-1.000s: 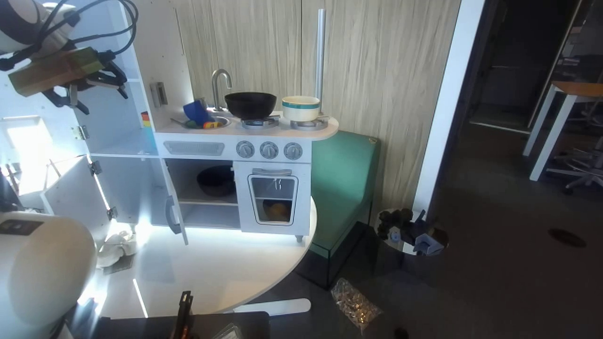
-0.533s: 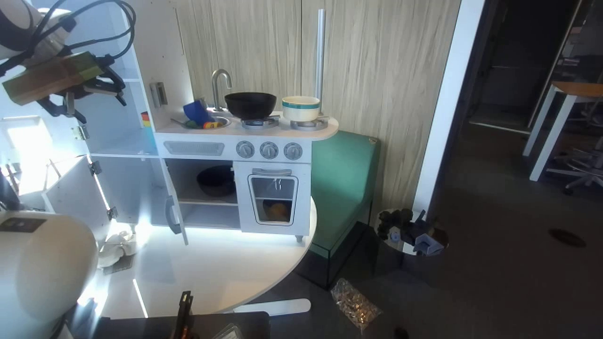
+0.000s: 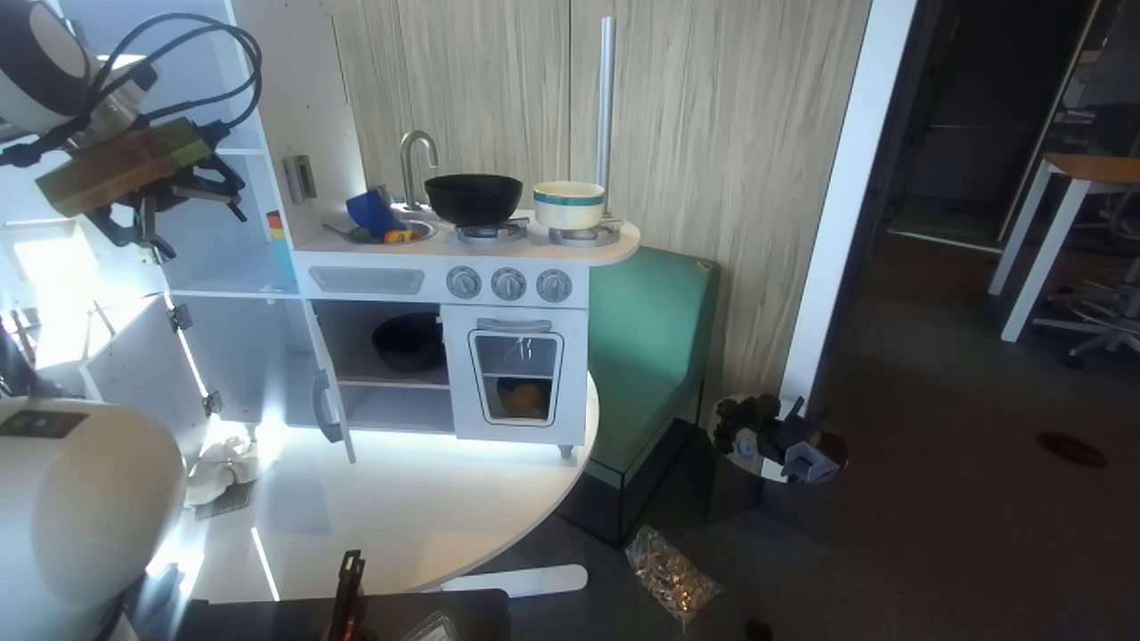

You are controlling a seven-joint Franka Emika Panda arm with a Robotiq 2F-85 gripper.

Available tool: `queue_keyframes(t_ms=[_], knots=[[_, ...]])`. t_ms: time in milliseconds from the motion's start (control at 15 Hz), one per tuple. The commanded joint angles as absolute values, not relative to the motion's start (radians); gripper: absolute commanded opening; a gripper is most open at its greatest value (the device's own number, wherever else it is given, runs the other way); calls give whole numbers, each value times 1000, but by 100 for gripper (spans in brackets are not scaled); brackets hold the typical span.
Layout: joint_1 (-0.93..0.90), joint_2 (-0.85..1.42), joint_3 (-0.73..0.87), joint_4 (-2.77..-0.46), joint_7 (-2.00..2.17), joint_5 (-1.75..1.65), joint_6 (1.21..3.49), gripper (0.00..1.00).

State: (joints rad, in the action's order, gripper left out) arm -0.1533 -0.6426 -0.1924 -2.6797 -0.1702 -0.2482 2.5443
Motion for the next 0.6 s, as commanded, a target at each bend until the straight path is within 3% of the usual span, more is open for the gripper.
queue_keyframes(t_ms=[0, 533], knots=[[-161, -637, -185, -2675, -166, -256, 2541, 100], [-6, -548, -175, -2632, -168, -439, 2616, 100]])
